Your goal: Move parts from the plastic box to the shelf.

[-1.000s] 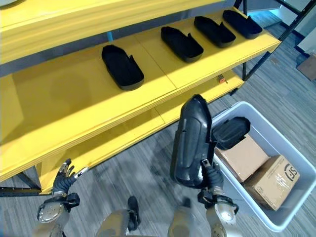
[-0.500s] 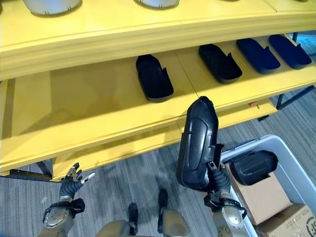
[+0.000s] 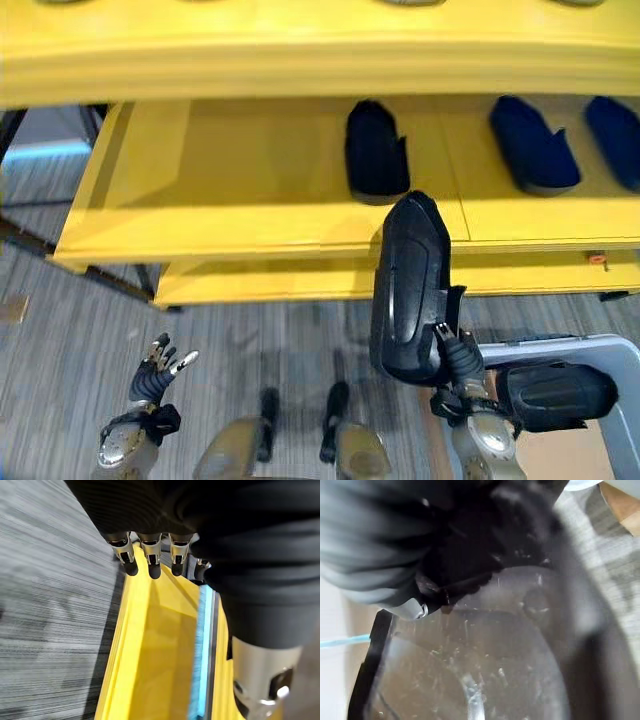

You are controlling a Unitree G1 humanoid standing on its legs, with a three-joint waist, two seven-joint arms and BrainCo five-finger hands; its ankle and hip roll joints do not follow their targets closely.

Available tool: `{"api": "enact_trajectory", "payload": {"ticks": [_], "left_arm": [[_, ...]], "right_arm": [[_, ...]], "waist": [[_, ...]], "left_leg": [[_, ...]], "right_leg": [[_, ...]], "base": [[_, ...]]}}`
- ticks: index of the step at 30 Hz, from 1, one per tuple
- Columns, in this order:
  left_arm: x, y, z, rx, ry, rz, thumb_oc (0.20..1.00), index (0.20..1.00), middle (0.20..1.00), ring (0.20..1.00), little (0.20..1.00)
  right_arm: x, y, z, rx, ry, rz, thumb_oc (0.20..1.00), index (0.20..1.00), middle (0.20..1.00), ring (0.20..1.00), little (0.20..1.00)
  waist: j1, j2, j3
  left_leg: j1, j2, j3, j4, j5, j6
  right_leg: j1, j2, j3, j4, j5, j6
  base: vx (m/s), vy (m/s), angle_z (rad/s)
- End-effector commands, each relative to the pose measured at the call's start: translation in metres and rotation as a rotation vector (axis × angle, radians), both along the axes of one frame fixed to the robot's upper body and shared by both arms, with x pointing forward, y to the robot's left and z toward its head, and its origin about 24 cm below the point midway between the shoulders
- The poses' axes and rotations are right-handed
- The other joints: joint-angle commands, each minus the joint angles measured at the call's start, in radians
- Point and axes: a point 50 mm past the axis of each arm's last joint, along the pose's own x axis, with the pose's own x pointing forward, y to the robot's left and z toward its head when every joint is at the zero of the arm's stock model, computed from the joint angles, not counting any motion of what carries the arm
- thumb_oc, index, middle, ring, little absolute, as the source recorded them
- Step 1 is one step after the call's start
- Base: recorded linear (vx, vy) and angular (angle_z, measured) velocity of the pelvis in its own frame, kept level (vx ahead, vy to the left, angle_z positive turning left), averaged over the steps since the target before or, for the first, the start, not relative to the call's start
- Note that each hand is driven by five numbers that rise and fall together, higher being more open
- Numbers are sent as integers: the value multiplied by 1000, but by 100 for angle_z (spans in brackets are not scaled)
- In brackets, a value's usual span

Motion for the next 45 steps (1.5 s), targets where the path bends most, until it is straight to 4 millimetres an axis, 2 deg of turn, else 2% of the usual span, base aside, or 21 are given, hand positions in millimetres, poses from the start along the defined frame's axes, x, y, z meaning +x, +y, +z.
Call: {"api": "enact_trajectory", "payload": {"ticks": [1, 4, 9, 11, 18, 19, 21, 22, 26, 27, 28, 30, 31, 33, 36, 37, 39, 40, 42, 43, 45], "left_arm": [[0, 13, 18, 48, -89, 27, 1000, 1000, 1000, 1000, 1000], [-1, 15, 20, 53, -96, 30, 1000, 1000, 1000, 1000, 1000], [3, 21, 26, 110, -104, 5, 1000, 1000, 1000, 1000, 1000], [4, 22, 26, 114, -106, 1, 1000, 1000, 1000, 1000, 1000], [10, 18, 28, 117, -107, -39, 1000, 1000, 1000, 1000, 1000], [12, 16, 28, 119, -109, -50, 1000, 1000, 1000, 1000, 1000], [21, 11, 34, 117, -139, -92, 1000, 1000, 1000, 1000, 1000], [29, 4, 41, 108, -173, -126, 1000, 1000, 1000, 1000, 1000], [44, -7, 54, 95, -237, -194, 1000, 1000, 1000, 1000, 1000], [44, -7, 54, 95, -238, -194, 1000, 1000, 1000, 1000, 1000], [47, -10, 57, 92, -251, -211, 1000, 1000, 1000, 1000, 1000], [49, -12, 59, 86, -264, -222, 1000, 1000, 1000, 1000, 1000], [51, -14, 62, 86, -273, -240, 1000, 1000, 1000, 1000, 1000], [52, -15, 63, 79, -283, -246, 1000, 1000, 1000, 1000, 1000], [57, -20, 69, 68, -309, -264, 1000, 1000, 1000, 1000, 1000], [57, -20, 69, 68, -309, -264, 1000, 1000, 1000, 1000, 1000], [62, -25, 73, 59, -328, -292, 1000, 1000, 1000, 1000, 1000], [62, -27, 74, 60, -331, -299, 1000, 1000, 1000, 1000, 1000], [65, -30, 76, 59, -343, -316, 1000, 1000, 1000, 1000, 1000], [65, -31, 76, 55, -343, -322, 1000, 1000, 1000, 1000, 1000], [65, -32, 77, 51, -349, -327, 1000, 1000, 1000, 1000, 1000]], "right_arm": [[-2, -2, 27, -36, -136, 10, 200, 200, 200, 200, 200], [1, 5, 27, -9, -148, 40, 200, 200, 200, 200, 200], [7, 19, 29, 20, -166, 88, 200, 200, 200, 200, 200], [9, 21, 32, 19, -176, 98, 200, 200, 200, 200, 200], [43, 42, 61, -10, -308, 196, 200, 200, 200, 200, 200], [50, 47, 67, -23, -332, 220, 200, 200, 200, 200, 200], [76, 66, 92, -45, -423, 275, 200, 200, 200, 200, 200], [95, 81, 111, -42, -483, 296, 200, 200, 200, 200, 200], [127, 95, 144, -47, -548, 282, 200, 200, 200, 200, 200], [128, 95, 144, -47, -549, 282, 200, 200, 200, 200, 200], [138, 94, 156, -55, -569, 267, 200, 200, 200, 200, 200], [145, 93, 167, -53, -586, 246, 200, 200, 200, 200, 200], [155, 91, 183, -81, -611, 220, 200, 200, 200, 200, 200], [160, 91, 191, -82, -625, 213, 200, 200, 200, 200, 200], [172, 87, 215, -118, -663, 163, 200, 200, 200, 200, 200], [172, 87, 216, -118, -664, 163, 200, 200, 200, 200, 200], [184, 76, 243, -161, -694, 80, 200, 200, 200, 200, 200], [186, 74, 248, -164, -697, 68, 200, 200, 200, 200, 200], [191, 65, 262, -182, -706, 15, 200, 200, 200, 200, 200], [193, 63, 268, -185, -710, -3, 200, 200, 200, 200, 200], [196, 59, 274, -190, -711, -28, 200, 200, 200, 200, 200]], "waist": [[-26, 40, -78], [-20, 41, -75], [-4, 21, -81], [-2, 19, -81], [27, 4, -79], [32, 4, -76], [51, 6, -59], [68, 12, -43], [93, 28, -9], [93, 28, -8], [99, 36, 6], [106, 43, 16], [112, 48, 30], [114, 51, 37], [122, 60, 56], [122, 60, 56], [130, 69, 80], [131, 69, 81], [135, 75, 96], [136, 75, 96], [138, 77, 99]], "left_leg": [[57, -30, 41, -147, 204, -4], [57, -65, 47, -99, 160, 11], [40, -114, 60, -51, 109, 35], [37, -119, 59, -47, 106, 38], [17, -129, 52, -41, 100, 44], [13, -128, 51, -42, 102, 44], [-10, -124, 45, -41, 113, 41], [-29, -123, 40, -39, 119, 40], [-75, -125, 32, -24, 127, 39], [-76, -125, 32, -23, 127, 39], [-90, -128, 31, -19, 129, 39], [-102, -128, 31, -12, 129, 40], [-120, -130, 28, 2, 127, 41], [-128, -129, 28, 8, 126, 42], [-154, -134, 25, 26, 122, 43], [-155, -134, 25, 27, 122, 43], [-194, -138, 19, 59, 112, 45], [-192, -141, 11, 69, 88, 39], [-228, -140, 12, 88, 102, 50], [-224, -143, 3, 96, 76, 43], [-232, -145, 2, 104, 71, 45]], "right_leg": [[20, -58, 40, 122, -122, 118], [35, -86, 58, 119, -107, 131], [69, -125, 73, 78, -90, 152], [70, -127, 73, 75, -89, 154], [74, -131, 62, 57, -85, 160], [71, -131, 61, 58, -85, 159], [47, -129, 58, 65, -83, 157], [25, -131, 53, 74, -79, 156], [-25, -140, 51, 103, -79, 152], [-26, -140, 51, 104, -80, 152], [-44, -144, 52, 114, -79, 151], [-63, -148, 53, 126, -78, 151], [-84, -151, 57, 141, -78, 152], [-93, -153, 57, 149, -79, 152], [-118, -158, 61, 167, -82, 151], [-119, -158, 61, 168, -82, 151], [-156, -160, 64, 199, -86, 148], [-154, -160, 71, 209, -107, 155], [-181, -163, 65, 223, -93, 146], [-179, -164, 71, 233, -115, 153], [-188, -165, 74, 243, -116, 152]], "base": [[59, 202, -11], [92, 208, -18], [84, 170, -19], [60, 87, 28], [39, 8, 4], [15, -26, 4], [-17, -50, 7], [-36, -45, 17], [-37, -18, 12], [-54, 10, 5], [-44, 10, 6], [-42, 8, 4], [-40, 9, -1], [-20, 3, -1], [-17, 6, -2], [-26, 4, -3], [2, 5, 0], [48, 0, 3], [-18, -2, 6], [-11, 11, 8], [33, 9, 8]]}}
